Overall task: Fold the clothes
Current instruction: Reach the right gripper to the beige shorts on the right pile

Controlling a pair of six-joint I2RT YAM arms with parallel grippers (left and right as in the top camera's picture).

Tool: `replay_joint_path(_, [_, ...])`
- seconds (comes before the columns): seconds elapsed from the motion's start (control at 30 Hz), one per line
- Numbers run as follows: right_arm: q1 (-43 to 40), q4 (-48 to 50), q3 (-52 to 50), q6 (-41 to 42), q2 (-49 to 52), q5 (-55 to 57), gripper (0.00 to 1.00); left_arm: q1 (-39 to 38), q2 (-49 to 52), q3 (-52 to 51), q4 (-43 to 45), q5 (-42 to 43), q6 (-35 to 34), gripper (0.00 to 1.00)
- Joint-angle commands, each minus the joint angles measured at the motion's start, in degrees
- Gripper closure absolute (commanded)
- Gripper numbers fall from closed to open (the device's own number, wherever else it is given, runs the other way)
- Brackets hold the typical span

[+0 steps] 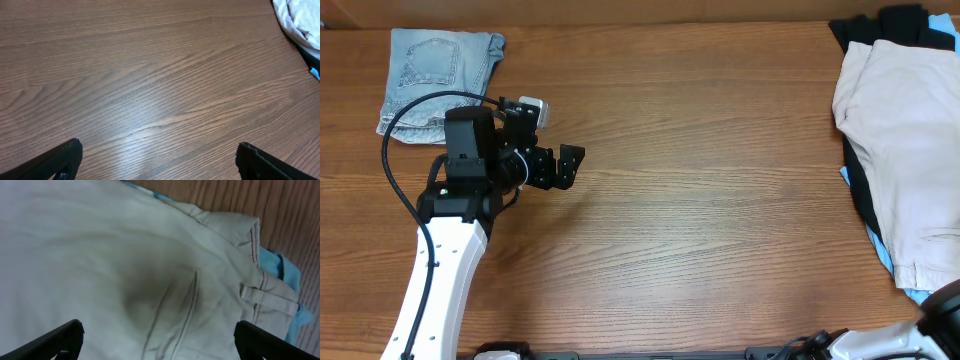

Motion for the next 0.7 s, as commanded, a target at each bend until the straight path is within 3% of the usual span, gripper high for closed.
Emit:
replay_joint_path(0.0, [-2.64,-0.07,1.07,-4.46,2.93,-1.16,0.00,0.28,0.20,1.29,0.33,1.11,1.09,0.00])
replay_joint_path(0.2, [-6.08,0.09,1.07,-4.46,5.77,-3.17,0.01,0.28,0.20,1.27,1.14,1.09,1.09,0.00])
replay_joint_path(0.57, [1.22,5.57,-2.40,-5.01,6.78,-5.33,0.21,0.28,0.20,1.29,1.55,1.05,1.11,0.00])
replay_joint_path(0.67, [3.78,5.75,-2.43,-5.97,6.84,-2.95,0.30,0.28,0.20,1.29,1.57,1.05,1.11,0.00])
